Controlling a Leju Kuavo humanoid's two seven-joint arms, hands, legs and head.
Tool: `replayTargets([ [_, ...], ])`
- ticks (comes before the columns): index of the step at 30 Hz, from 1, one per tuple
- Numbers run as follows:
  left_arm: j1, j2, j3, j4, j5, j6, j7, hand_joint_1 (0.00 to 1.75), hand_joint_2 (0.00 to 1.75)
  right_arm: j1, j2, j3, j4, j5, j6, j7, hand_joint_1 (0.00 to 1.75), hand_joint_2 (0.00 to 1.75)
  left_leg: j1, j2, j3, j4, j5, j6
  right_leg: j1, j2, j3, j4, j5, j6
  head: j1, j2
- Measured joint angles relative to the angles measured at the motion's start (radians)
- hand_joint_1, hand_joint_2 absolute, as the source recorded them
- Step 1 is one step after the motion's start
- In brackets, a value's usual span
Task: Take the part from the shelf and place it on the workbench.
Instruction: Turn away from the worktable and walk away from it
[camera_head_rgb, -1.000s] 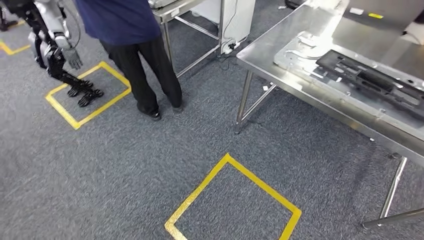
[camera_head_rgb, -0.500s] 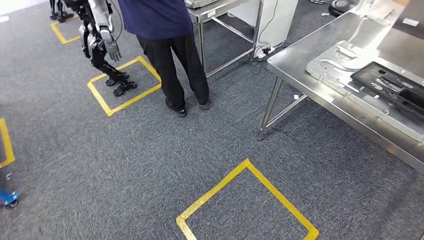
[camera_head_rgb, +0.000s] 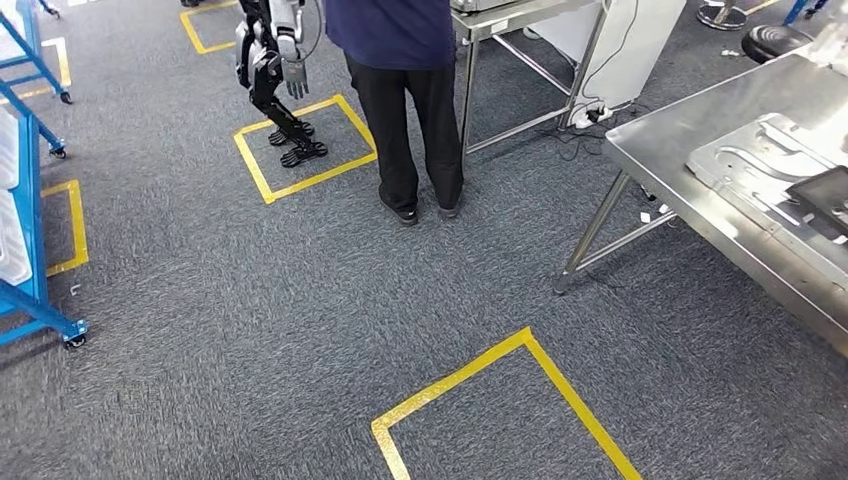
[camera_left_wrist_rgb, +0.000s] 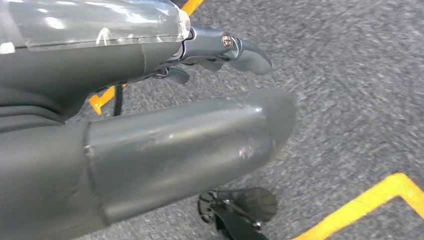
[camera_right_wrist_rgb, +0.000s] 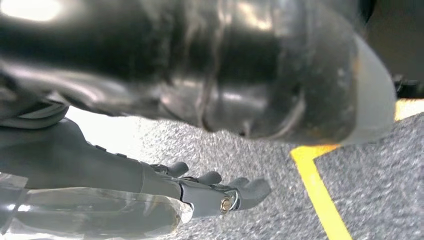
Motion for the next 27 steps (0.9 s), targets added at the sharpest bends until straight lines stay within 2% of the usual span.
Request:
replayTargets([
  [1, 0.0, 0.0, 0.0, 0.0, 0.0, 0.0, 0.0, 0.0, 0.0, 0.0, 0.0, 0.0, 0.0, 0.0, 0.0, 0.0, 0.0, 0.0, 0.002, -0.005, 0.002, -0.004, 0.004, 0.004, -0.002, 0.02, -0.004, 0.012, -0.012, 0.002, 0.0, 0.0],
  [4, -0.004, -0.002, 0.0, 0.0, 0.001, -0.002, 0.003, 0.0, 0.0, 0.003, 0.0, -0.001, 0.0, 0.003, -0.004, 0.001, 0.0, 0.0, 0.004, -0.052, 0.001, -0.012, 0.018, 0.024, -0.009, 0.117, -0.106, 0.233, -0.122, 0.009, 0.0, 0.0],
  [5, -0.005, -0.002, 0.0, 0.0, 0.001, -0.003, 0.003, 0.0, 0.0, 0.004, 0.0, -0.002, 0.0, 0.004, -0.006, 0.001, 0.0, 0.0, 0.002, -0.07, 0.0, -0.011, 0.02, 0.026, -0.009, 0.13, -0.13, 0.28, -0.131, 0.008, 0.0, 0.0],
  [6, -0.004, -0.002, 0.0, 0.0, 0.001, -0.003, 0.004, 0.0, 0.0, 0.004, 0.0, -0.002, 0.0, 0.004, -0.006, 0.001, 0.0, 0.0, 0.001, -0.086, 0.0, -0.009, 0.02, 0.026, -0.009, 0.134, -0.118, 0.249, -0.1, 0.006, 0.0, 0.0],
  [7, -0.004, -0.002, 0.0, 0.0, 0.001, -0.003, 0.004, 0.0, 0.0, 0.005, 0.0, -0.002, 0.0, 0.004, -0.006, 0.001, 0.0, 0.0, 0.001, -0.1, 0.001, -0.007, 0.019, 0.025, -0.009, 0.146, -0.09, 0.184, -0.057, 0.002, 0.001, 0.0],
  [8, -0.005, -0.003, 0.0, 0.0, 0.001, -0.003, 0.004, 0.0, 0.0, 0.006, -0.001, -0.002, 0.0, 0.004, -0.006, 0.001, 0.0, 0.0, 0.001, -0.114, 0.0, -0.004, 0.018, 0.023, -0.01, 0.174, -0.061, 0.116, -0.025, -0.004, 0.001, 0.0],
  [9, -0.006, -0.005, 0.0, 0.0, 0.002, -0.004, 0.004, 0.0, 0.0, 0.007, -0.001, -0.002, 0.0, 0.004, -0.006, 0.001, 0.0, 0.0, 0.0, -0.126, -0.003, 0.0, 0.017, 0.019, -0.01, 0.201, -0.039, 0.059, -0.003, -0.009, 0.001, 0.0],
  [10, -0.007, -0.006, 0.0, 0.0, 0.002, -0.004, 0.004, 0.0, 0.0, 0.006, -0.002, -0.002, 0.0, 0.004, -0.006, 0.001, 0.0, 0.0, 0.002, -0.137, -0.007, 0.003, 0.017, 0.014, -0.009, 0.22, -0.026, 0.025, 0.006, -0.013, 0.0, 0.0],
  [11, -0.007, -0.008, 0.0, 0.0, 0.002, -0.004, 0.004, 0.0, 0.0, 0.005, -0.002, -0.003, 0.0, 0.004, -0.006, 0.001, 0.0, 0.0, 0.003, -0.149, -0.012, 0.004, 0.018, 0.007, -0.008, 0.229, -0.023, 0.015, 0.004, -0.016, 0.0, 0.0],
  [12, -0.007, -0.008, 0.0, 0.0, 0.002, -0.004, 0.004, 0.0, 0.0, 0.003, -0.002, -0.003, 0.0, 0.004, -0.006, 0.001, 0.0, 0.0, 0.005, -0.161, -0.016, 0.003, 0.02, -0.002, -0.006, 0.218, -0.022, 0.01, 0.006, -0.019, 0.0, 0.0],
  [13, -0.005, -0.008, 0.0, 0.0, 0.002, -0.004, 0.004, 0.0, 0.0, 0.002, -0.002, -0.003, 0.0, 0.004, -0.006, 0.002, 0.0, 0.0, 0.007, -0.164, -0.019, 0.004, 0.021, -0.008, -0.007, 0.204, -0.019, 0.005, 0.009, -0.024, 0.0, 0.0],
  [14, -0.003, -0.008, 0.0, 0.0, 0.002, -0.004, 0.004, 0.0, 0.0, 0.002, -0.002, -0.003, 0.0, 0.004, -0.006, 0.002, 0.0, 0.0, 0.006, -0.147, -0.024, 0.013, 0.015, -0.012, -0.008, 0.191, -0.014, -0.002, 0.012, -0.03, 0.0, 0.0],
  [15, -0.003, -0.008, 0.0, 0.001, 0.002, -0.004, 0.005, 0.0, 0.0, 0.004, -0.002, -0.003, 0.0, 0.004, -0.006, 0.002, 0.0, 0.0, 0.005, -0.119, -0.036, 0.038, -0.002, -0.016, -0.01, 0.175, -0.01, -0.009, 0.015, -0.037, -0.001, 0.0],
  [17, -0.007, -0.008, 0.0, 0.001, 0.002, -0.004, 0.006, 0.0, 0.0, 0.009, -0.002, -0.004, 0.0, 0.005, -0.005, 0.002, 0.0, 0.0, 0.006, -0.056, -0.089, 0.148, -0.066, -0.025, -0.01, 0.141, -0.005, -0.017, 0.015, -0.045, -0.002, 0.0],
  [18, -0.009, -0.008, 0.0, 0.001, 0.002, -0.004, 0.006, 0.0, 0.0, 0.01, -0.002, -0.004, 0.0, 0.005, -0.005, 0.002, 0.0, 0.0, 0.009, -0.043, -0.122, 0.215, -0.097, -0.031, -0.008, 0.123, -0.005, -0.016, 0.014, -0.047, -0.003, 0.0],
  [19, -0.01, -0.008, 0.0, 0.001, 0.002, -0.004, 0.006, 0.0, 0.0, 0.011, -0.002, -0.004, 0.0, 0.005, -0.005, 0.002, 0.0, 0.0, 0.012, -0.037, -0.146, 0.267, -0.115, -0.036, -0.007, 0.106, -0.004, -0.015, 0.012, -0.047, -0.003, 0.0],
  [20, -0.009, -0.008, 0.0, 0.001, 0.002, -0.004, 0.006, 0.0, 0.0, 0.011, -0.002, -0.005, 0.0, 0.005, -0.005, 0.002, 0.0, 0.0, 0.015, -0.034, -0.154, 0.285, -0.113, -0.04, -0.007, 0.09, -0.004, -0.015, 0.009, -0.046, -0.003, 0.0],
  [21, -0.007, -0.008, 0.0, 0.001, 0.002, -0.004, 0.006, 0.0, 0.0, 0.011, -0.002, -0.005, 0.0, 0.005, -0.005, 0.002, 0.0, 0.0, 0.017, -0.029, -0.141, 0.263, -0.093, -0.043, -0.008, 0.077, -0.002, -0.013, 0.007, -0.043, -0.003, 0.0],
  [22, -0.005, -0.008, 0.0, 0.001, 0.002, -0.004, 0.006, 0.0, 0.0, 0.011, -0.002, -0.005, 0.0, 0.005, -0.005, 0.002, 0.0, 0.0, 0.019, -0.019, -0.108, 0.202, -0.059, -0.044, -0.008, 0.064, 0.0, -0.011, 0.003, -0.04, -0.003, 0.0],
  [24, -0.006, -0.007, 0.0, 0.001, 0.001, -0.004, 0.006, 0.0, 0.0, 0.011, -0.001, -0.005, 0.0, 0.005, -0.004, 0.002, 0.0, 0.0, 0.018, 0.027, -0.034, 0.065, -0.006, -0.038, -0.006, 0.041, 0.007, -0.006, -0.006, -0.03, -0.003, 0.0],
  [25, -0.008, -0.007, 0.0, 0.002, 0.001, -0.004, 0.006, 0.0, 0.0, 0.011, -0.002, -0.006, 0.0, 0.005, -0.004, 0.002, 0.0, 0.0, 0.015, 0.042, -0.013, 0.024, 0.006, -0.032, -0.003, 0.032, 0.009, -0.004, -0.01, -0.024, -0.003, 0.0],
  [26, -0.008, -0.007, 0.0, 0.002, 0.001, -0.003, 0.006, 0.0, 0.0, 0.009, -0.002, -0.006, 0.0, 0.005, -0.003, 0.002, 0.0, 0.0, 0.012, 0.049, -0.007, 0.01, 0.009, -0.026, -0.001, 0.023, 0.012, -0.003, -0.012, -0.018, -0.002, 0.0],
  [27, -0.007, -0.007, 0.0, 0.002, 0.0, -0.003, 0.006, 0.0, 0.0, 0.007, -0.002, -0.006, 0.0, 0.006, -0.002, 0.002, 0.0, 0.0, 0.009, 0.038, -0.01, 0.011, 0.01, -0.019, 0.0, 0.015, 0.014, -0.003, -0.014, -0.013, -0.002, 0.0],
])
